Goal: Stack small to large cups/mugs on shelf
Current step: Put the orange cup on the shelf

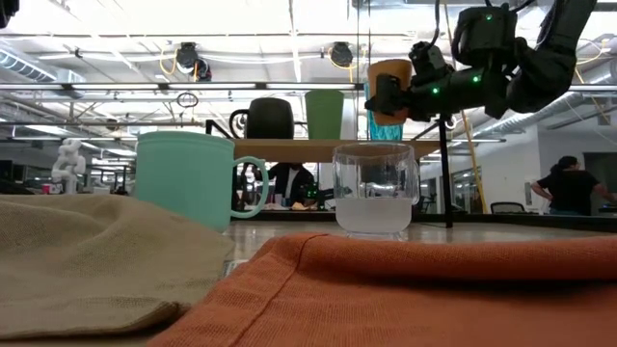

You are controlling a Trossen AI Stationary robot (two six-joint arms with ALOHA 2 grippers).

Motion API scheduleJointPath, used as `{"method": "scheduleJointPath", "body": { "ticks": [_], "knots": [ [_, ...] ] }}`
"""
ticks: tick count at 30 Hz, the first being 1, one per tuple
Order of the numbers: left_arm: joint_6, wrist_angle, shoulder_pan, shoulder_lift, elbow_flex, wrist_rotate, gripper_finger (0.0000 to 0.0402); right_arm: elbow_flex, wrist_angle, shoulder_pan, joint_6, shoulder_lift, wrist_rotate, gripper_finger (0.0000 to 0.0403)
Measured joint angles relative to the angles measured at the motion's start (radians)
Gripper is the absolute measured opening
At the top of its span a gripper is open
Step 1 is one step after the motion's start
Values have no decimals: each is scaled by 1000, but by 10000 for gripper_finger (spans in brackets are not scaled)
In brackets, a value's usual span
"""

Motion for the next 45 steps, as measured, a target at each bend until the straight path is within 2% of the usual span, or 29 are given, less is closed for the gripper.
{"method": "scheduleJointPath", "body": {
  "ticks": [6,10,16,27,37,41,45],
  "knots": [
    [2,-1,0,0,0,15,200,0,2,89,-119,-48,176,283],
    [6,-3,0,0,0,16,200,0,-1,127,-94,-53,274,283],
    [12,-4,0,0,0,23,200,0,-2,128,-46,-40,312,283],
    [7,-4,0,0,0,26,200,4,1,110,22,19,305,283],
    [1,-3,0,0,0,26,200,3,36,98,-5,24,277,283],
    [1,-3,0,0,0,26,200,29,15,94,10,24,182,283],
    [0,-3,0,0,0,26,200,87,-54,94,-12,23,171,283]
  ]
}}
